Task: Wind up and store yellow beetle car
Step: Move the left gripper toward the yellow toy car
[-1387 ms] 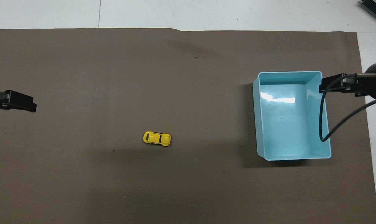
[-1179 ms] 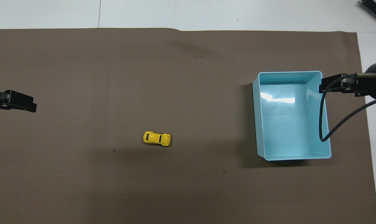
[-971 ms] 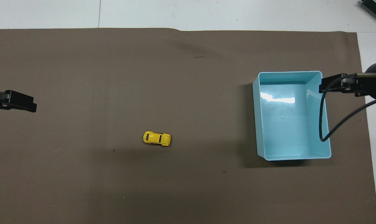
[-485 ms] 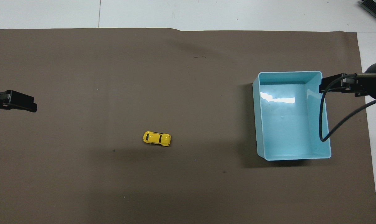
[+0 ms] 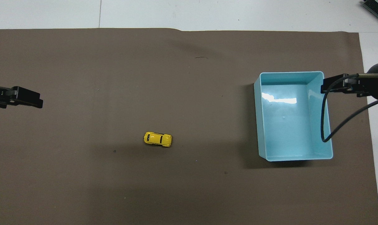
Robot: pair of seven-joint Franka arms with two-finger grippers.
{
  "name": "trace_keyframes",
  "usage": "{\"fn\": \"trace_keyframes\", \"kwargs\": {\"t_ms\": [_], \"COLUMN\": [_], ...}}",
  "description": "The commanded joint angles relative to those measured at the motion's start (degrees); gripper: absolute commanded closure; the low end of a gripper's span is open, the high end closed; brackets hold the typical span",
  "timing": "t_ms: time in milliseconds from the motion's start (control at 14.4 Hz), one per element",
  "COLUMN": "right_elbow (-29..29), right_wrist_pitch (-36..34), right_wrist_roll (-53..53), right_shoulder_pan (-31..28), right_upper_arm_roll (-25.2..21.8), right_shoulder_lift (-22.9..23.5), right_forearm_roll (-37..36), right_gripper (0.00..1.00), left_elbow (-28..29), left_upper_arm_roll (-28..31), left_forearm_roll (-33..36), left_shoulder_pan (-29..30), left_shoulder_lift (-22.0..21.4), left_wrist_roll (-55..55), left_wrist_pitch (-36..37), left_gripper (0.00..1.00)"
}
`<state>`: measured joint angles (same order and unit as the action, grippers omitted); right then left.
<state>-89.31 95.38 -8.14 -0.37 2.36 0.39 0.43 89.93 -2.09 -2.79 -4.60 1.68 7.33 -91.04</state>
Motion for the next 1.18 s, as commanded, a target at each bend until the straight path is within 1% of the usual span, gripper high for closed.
{"fn": "trace_keyframes", "kwargs": {"t_ms": [0,139,347,485,624,832,901,1109], "right_elbow": [-0.08,-0.08,-0.08,-0.08,-0.08,-0.08,-0.08,-0.08], "right_wrist_pitch": [-0.90,-0.90,-0.90,-0.90,-0.90,-0.90,-0.90,-0.90], "right_wrist_roll": [-0.48,-0.48,-0.48,-0.48,-0.48,-0.48,-0.48,-0.48], "right_shoulder_pan": [-0.60,-0.60,-0.60,-0.60,-0.60,-0.60,-0.60,-0.60], "right_upper_arm_roll": [0.36,0.36,0.36,0.36,0.36,0.36,0.36,0.36], "right_shoulder_lift": [-0.57,-0.57,-0.57,-0.57,-0.57,-0.57,-0.57,-0.57], "right_forearm_roll": [0.89,0.89,0.89,0.89,0.89,0.89,0.89,0.89], "right_gripper": [0.00,0.00,0.00,0.00,0.00,0.00,0.00,0.00], "left_elbow": [1.03,1.65,2.61,4.81,5.95,9.20,9.99,12.90], "left_upper_arm_roll": [0.68,0.68,0.68,0.60,0.60,0.60,0.68,0.60], "left_forearm_roll": [-0.63,-0.63,-0.63,-0.63,-0.81,-1.34,-1.34,-1.34], "left_shoulder_pan": [-2.69,-3.13,-4.71,-5.42,-6.03,-6.99,-8.83,-10.25], "left_shoulder_lift": [-0.01,-0.01,1.74,1.83,2.71,2.98,2.63,2.80], "left_wrist_roll": [7.58,13.91,24.29,28.94,40.96,48.97,52.05,55.68], "left_wrist_pitch": [-1.07,-1.16,-2.47,-4.66,-5.72,-9.93,-11.51,-14.86], "left_gripper": [0.00,0.00,0.00,0.00,0.00,0.00,0.00,0.00]}}
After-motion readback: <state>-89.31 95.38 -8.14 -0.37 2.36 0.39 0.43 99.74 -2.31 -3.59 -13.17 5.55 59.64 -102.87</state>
